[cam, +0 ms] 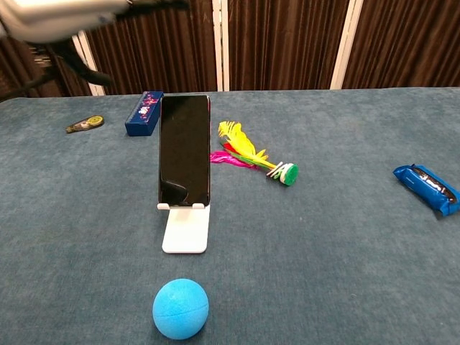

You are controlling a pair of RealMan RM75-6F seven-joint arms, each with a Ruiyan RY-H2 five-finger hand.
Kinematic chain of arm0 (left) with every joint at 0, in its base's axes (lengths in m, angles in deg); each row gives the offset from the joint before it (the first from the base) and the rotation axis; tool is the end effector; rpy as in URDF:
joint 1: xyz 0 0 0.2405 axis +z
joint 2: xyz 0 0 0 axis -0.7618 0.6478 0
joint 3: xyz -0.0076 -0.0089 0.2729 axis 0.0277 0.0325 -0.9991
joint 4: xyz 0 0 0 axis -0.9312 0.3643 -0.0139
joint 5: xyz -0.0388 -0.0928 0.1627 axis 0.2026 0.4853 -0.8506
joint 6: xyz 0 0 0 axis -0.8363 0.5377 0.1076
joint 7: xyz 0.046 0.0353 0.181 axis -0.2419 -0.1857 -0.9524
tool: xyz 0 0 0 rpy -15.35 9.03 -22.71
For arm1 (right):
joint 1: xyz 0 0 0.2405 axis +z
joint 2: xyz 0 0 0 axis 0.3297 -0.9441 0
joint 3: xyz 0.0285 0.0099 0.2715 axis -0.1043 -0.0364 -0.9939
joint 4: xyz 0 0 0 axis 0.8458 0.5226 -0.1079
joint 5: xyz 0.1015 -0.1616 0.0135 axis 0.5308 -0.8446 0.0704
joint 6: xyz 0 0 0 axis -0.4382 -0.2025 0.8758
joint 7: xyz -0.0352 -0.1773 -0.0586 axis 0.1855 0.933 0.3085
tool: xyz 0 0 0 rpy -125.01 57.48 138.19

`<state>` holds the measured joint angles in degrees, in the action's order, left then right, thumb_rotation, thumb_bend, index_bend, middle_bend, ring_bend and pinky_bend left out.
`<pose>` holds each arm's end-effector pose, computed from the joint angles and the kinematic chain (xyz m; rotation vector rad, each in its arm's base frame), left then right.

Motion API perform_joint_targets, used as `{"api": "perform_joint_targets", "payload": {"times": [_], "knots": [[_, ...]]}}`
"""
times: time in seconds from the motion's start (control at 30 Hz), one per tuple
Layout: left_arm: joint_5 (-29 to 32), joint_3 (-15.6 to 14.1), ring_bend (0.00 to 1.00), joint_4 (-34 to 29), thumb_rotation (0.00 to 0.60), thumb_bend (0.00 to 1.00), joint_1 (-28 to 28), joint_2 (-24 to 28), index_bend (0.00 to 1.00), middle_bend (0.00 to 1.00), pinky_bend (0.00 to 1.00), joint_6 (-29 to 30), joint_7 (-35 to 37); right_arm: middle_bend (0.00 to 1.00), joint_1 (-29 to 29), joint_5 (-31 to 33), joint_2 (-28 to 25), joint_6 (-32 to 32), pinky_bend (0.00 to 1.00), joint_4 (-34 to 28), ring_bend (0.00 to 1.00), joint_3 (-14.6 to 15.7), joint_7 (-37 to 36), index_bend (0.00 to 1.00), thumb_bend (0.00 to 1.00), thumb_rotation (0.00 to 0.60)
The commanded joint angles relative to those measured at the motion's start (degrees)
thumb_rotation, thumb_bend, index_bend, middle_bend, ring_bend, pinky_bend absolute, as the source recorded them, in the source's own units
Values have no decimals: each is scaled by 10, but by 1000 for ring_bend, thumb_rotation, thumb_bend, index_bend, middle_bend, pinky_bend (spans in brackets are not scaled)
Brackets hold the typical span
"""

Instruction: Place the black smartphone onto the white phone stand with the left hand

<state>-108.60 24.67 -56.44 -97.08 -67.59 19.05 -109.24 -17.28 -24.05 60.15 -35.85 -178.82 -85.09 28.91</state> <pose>-0.0859 0.3887 0.1019 -1.9865 0.1699 -0.9236 -0.3394 -0.2237 0.2621 1.1994 -0.9417 0.9081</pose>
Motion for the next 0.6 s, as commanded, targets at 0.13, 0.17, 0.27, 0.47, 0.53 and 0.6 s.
{"api": "perform_joint_targets", "payload": {"times": [0.13,0.17,0.27,0.47,0.53,0.6], "knots": [[186,-7,0,-118,600,0,160,82,0,0,0,62,176,0,2,-2,1,2,0,-1,0,1,3,0,0,600],[186,-18,0,-123,600,0,178,86,0,0,0,74,178,0,3,-3,1,3,0,-1,0,1,5,0,0,600],[178,-35,0,-128,600,0,211,83,0,0,0,104,184,0,4,-5,2,2,0,-3,0,1,9,0,0,600],[132,-81,0,-137,600,0,293,59,0,0,0,191,180,0,3,-13,2,-4,0,-11,0,3,18,0,0,600],[123,-88,0,-139,600,0,311,53,0,0,0,212,173,0,2,-15,2,-6,0,-12,0,4,20,0,0,600],[109,-96,0,-138,600,0,331,44,0,0,0,238,161,0,1,-18,1,-9,0,-13,0,5,20,0,0,600]]}}
